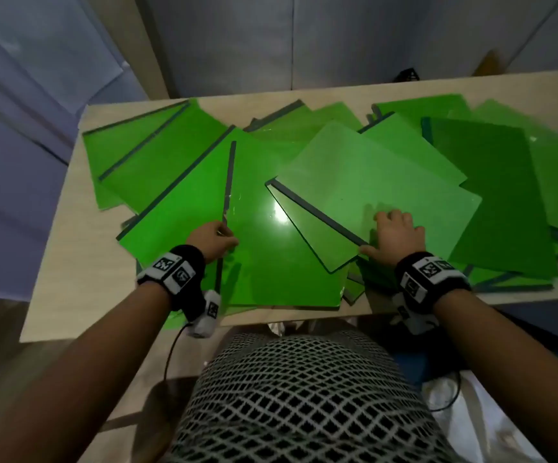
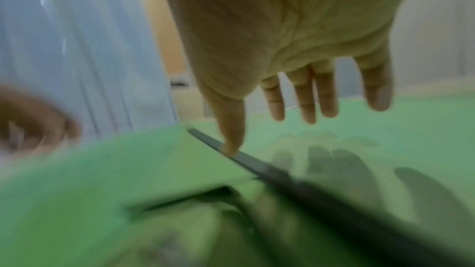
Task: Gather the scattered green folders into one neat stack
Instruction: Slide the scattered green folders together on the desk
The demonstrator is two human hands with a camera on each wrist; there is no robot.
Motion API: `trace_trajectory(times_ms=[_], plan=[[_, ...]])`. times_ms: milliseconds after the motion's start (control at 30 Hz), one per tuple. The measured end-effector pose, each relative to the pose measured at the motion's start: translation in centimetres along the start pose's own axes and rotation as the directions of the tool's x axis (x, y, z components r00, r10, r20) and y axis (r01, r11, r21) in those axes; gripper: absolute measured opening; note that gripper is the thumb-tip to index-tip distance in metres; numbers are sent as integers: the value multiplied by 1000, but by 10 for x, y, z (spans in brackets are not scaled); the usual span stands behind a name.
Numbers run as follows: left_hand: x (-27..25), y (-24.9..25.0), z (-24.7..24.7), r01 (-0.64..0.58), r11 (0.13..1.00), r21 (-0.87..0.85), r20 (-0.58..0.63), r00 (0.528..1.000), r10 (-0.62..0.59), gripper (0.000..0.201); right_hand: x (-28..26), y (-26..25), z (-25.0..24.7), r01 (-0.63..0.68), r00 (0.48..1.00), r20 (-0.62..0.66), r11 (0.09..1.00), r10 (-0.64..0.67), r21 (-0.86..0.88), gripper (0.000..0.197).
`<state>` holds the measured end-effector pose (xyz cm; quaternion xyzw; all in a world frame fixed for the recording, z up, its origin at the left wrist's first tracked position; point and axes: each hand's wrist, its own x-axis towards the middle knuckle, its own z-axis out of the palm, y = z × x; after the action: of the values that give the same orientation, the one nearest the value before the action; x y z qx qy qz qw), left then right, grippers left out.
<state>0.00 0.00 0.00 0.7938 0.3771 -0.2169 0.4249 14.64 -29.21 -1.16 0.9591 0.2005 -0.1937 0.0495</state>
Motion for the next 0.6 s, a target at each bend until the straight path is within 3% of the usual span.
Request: trace_trajectory(times_ms=[67,100,200,267,333,433,533,600], plan=[[13,2,-1,79,997,6,-245,967,-75,53,7,4,-1,-107,991,78,991,112,-76,95],[18,1,1,140,990,2,-273,953,-134,63,11,6,1,-126,983,124,990,133,-60,101],[23,4,16,223,955,195,-307,939,-156,75,17,4,-5,-94,976,196,996,94,-10,89],[25,8,26,160,923,350,-349,937,-29,69,15,-1,-10,-15,980,196,998,26,-56,73],[31,23,32,33,888,459,-309,943,125,65,11,-6,-8,61,979,199,992,-37,-115,65],[47,54,37,-161,806,570,-153,943,297,63,4,-14,-2,162,974,197,957,-115,-239,57],[68,90,35,-219,802,556,-124,932,340,67,5,-11,-11,211,966,200,944,-162,-256,57],[84,109,30,-178,843,508,-137,949,283,73,6,-6,-23,236,962,200,935,-186,-266,57]])
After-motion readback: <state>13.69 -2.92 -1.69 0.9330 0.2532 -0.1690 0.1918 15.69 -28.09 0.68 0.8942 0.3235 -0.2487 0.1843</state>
